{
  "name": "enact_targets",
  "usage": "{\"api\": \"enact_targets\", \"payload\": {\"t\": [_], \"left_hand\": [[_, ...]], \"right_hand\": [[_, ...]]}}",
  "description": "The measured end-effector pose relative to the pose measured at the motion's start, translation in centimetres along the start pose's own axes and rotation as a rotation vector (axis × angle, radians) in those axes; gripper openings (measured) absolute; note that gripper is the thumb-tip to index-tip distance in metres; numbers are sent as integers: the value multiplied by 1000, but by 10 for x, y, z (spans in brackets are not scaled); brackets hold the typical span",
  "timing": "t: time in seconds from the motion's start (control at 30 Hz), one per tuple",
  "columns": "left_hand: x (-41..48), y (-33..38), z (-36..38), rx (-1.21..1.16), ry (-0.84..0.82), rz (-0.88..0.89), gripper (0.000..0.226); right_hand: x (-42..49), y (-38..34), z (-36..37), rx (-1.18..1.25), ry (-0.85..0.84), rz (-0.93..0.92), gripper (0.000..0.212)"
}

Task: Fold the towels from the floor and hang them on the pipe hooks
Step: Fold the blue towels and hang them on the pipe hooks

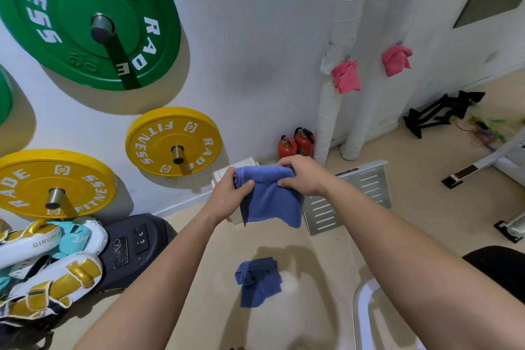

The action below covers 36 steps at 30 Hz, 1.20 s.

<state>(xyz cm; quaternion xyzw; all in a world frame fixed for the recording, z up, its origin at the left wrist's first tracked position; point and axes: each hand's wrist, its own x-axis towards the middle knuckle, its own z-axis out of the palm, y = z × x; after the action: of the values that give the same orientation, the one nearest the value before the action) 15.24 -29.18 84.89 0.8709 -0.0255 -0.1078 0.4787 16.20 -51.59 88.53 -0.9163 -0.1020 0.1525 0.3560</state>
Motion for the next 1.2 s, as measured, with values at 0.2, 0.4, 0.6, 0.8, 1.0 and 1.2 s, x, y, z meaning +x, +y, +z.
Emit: {"api": "enact_targets", "payload": {"t": [0.2, 0.4, 0.6, 0.8, 1.0, 1.2], "left_hand": [[39, 4, -23, -39, -112, 48, 40], [89, 29, -40, -161, -128, 134, 16], [147, 55, -34, -169, -131, 173, 19], [204, 96, 6, -235, -189, 155, 28], [272, 157, 68, -230, -210, 107, 28], [338, 240, 133, -171, -81, 86, 31]], "right_hand": [[29, -3, -23, -38, 36, 38, 33], [52, -11, -47, 82, 62, 125, 53], [74, 3, -67, 98, 275, 281, 42], [91, 47, -112, 310, 479, 312, 50], [115, 117, -187, 374, 611, 330, 44], [141, 184, -288, 366, 644, 278, 42]]}}
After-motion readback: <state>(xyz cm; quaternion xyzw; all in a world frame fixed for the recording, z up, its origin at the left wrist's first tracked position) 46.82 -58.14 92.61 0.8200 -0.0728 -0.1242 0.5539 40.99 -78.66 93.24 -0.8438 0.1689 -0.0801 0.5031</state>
